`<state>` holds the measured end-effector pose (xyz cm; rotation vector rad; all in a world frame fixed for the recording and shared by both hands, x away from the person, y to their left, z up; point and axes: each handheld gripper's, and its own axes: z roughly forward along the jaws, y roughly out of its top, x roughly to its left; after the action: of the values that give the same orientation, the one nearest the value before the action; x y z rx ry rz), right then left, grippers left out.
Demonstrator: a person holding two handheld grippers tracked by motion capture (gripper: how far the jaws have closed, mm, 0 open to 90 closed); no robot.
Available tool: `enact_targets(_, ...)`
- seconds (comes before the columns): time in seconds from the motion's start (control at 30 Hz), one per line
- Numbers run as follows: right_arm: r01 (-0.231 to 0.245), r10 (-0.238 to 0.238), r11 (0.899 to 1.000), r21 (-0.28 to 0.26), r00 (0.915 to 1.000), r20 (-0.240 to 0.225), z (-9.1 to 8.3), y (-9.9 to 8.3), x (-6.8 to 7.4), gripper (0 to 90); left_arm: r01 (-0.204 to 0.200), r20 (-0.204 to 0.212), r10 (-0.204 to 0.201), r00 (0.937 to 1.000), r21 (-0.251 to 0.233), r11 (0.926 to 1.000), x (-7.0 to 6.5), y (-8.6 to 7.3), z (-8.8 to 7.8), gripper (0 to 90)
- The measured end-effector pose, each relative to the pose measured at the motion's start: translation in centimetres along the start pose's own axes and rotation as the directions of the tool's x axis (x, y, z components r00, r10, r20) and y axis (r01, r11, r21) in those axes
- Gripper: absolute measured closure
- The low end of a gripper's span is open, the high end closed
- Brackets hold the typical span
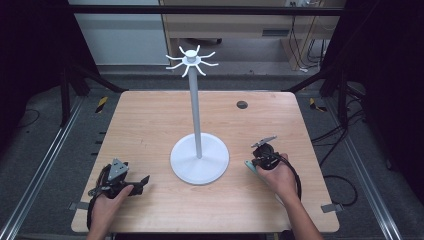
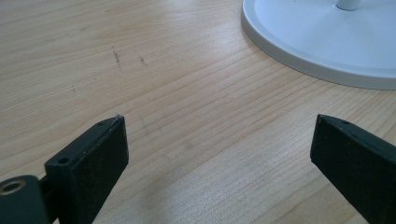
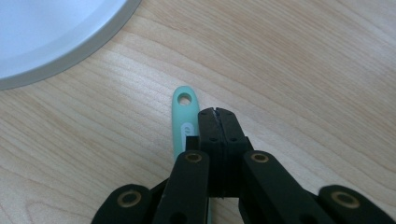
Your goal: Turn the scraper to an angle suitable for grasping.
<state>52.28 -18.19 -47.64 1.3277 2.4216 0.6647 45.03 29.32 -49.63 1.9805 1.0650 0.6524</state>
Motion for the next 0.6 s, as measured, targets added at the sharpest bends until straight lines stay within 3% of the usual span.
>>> enact_targets(0.4,0.005,-0.005,1.0,0.008,0.9985,-0.055,-0.3,0.0,0.9,90.0,-0.001,0.0,0.001,1.0,-0.001,1.0,0.0,0.0,0.0,3.9)
enact_targets(0.6,0.04,-0.039,0.999,0.012,0.9971,-0.065,-0.7,0.1,1.3,90.0,-0.002,-0.001,0.002,1.0,0.0,1.0,0.1,0.0,0.0,3.8)
